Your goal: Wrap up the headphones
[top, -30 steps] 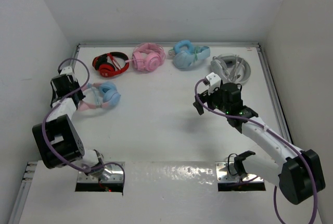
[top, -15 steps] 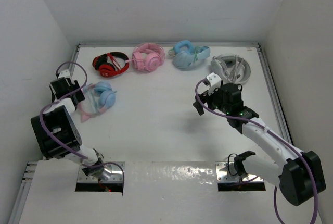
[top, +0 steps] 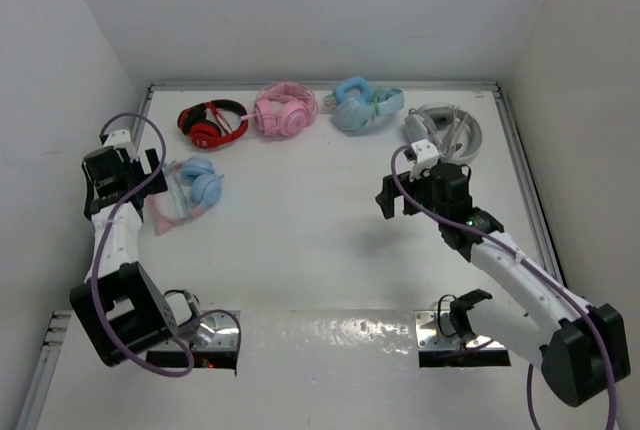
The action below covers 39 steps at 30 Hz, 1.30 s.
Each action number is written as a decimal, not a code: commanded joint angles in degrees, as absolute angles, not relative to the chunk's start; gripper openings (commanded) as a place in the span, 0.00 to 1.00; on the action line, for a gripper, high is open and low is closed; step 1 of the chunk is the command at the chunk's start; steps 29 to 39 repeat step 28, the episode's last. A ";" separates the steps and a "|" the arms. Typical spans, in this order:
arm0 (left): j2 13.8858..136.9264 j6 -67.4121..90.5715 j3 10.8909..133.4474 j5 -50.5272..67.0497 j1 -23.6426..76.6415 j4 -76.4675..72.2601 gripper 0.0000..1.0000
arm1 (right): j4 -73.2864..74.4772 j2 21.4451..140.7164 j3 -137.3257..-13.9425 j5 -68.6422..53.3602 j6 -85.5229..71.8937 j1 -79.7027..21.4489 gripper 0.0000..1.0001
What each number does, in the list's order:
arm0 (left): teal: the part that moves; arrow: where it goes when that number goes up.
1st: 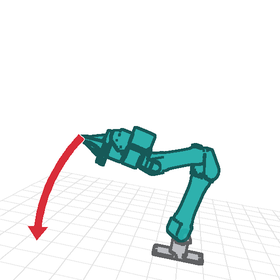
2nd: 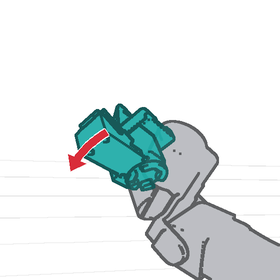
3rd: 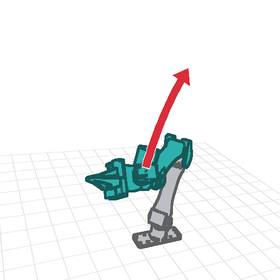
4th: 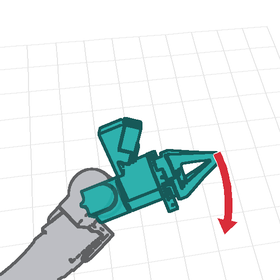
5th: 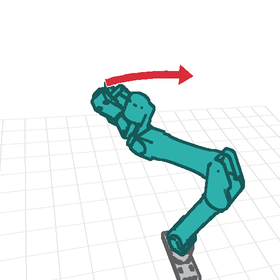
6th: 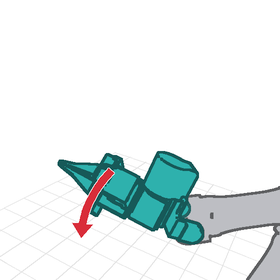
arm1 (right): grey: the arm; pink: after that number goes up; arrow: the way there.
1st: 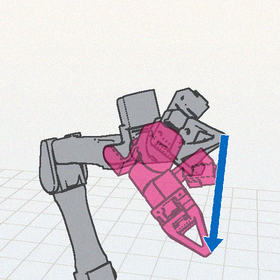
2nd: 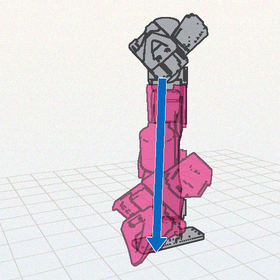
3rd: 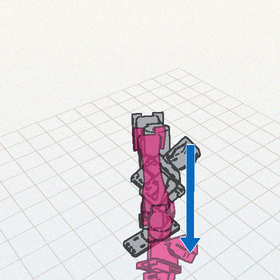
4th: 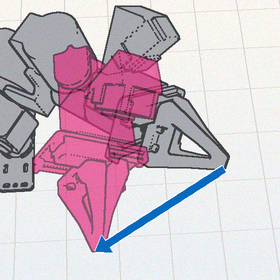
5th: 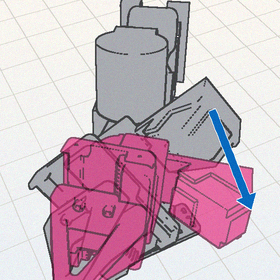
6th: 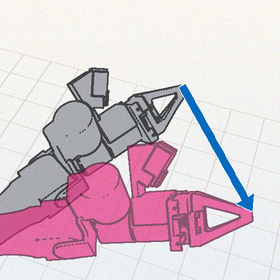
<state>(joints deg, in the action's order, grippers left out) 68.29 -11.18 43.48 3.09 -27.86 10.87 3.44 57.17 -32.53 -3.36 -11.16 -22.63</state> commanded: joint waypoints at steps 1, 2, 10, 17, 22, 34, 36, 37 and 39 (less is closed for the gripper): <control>64.69 -16.86 43.15 -1.22 -28.12 18.01 1.00 | 4.39 52.74 -29.72 3.94 -20.11 -22.76 0.99; 64.69 -16.87 39.24 -2.71 -28.12 18.10 1.00 | 5.87 50.91 -28.92 5.26 -22.56 -22.85 0.99; 55.98 -21.71 31.47 -6.85 -28.65 12.93 1.00 | 12.47 40.09 -19.96 14.76 -28.03 -22.76 0.99; 59.76 -17.49 31.28 -9.14 -28.65 10.54 1.00 | 15.64 34.98 -18.19 17.40 -28.48 -22.68 0.99; 59.50 -17.14 30.68 -11.42 -28.65 9.93 1.00 | 15.73 35.24 -18.20 18.98 -28.39 -22.76 0.99; 57.66 -17.23 29.79 -11.51 -28.65 9.49 1.00 | 14.77 34.80 -16.70 19.77 -28.57 -22.76 0.99; 57.66 -17.23 29.79 -11.51 -28.65 9.49 1.00 | 14.77 34.80 -16.70 19.77 -28.57 -22.76 0.99; 57.66 -17.23 29.79 -11.51 -28.65 9.49 1.00 | 14.77 34.80 -16.70 19.77 -28.57 -22.76 0.99; 57.66 -17.23 29.79 -11.51 -28.65 9.49 1.00 | 14.77 34.80 -16.70 19.77 -28.57 -22.76 0.99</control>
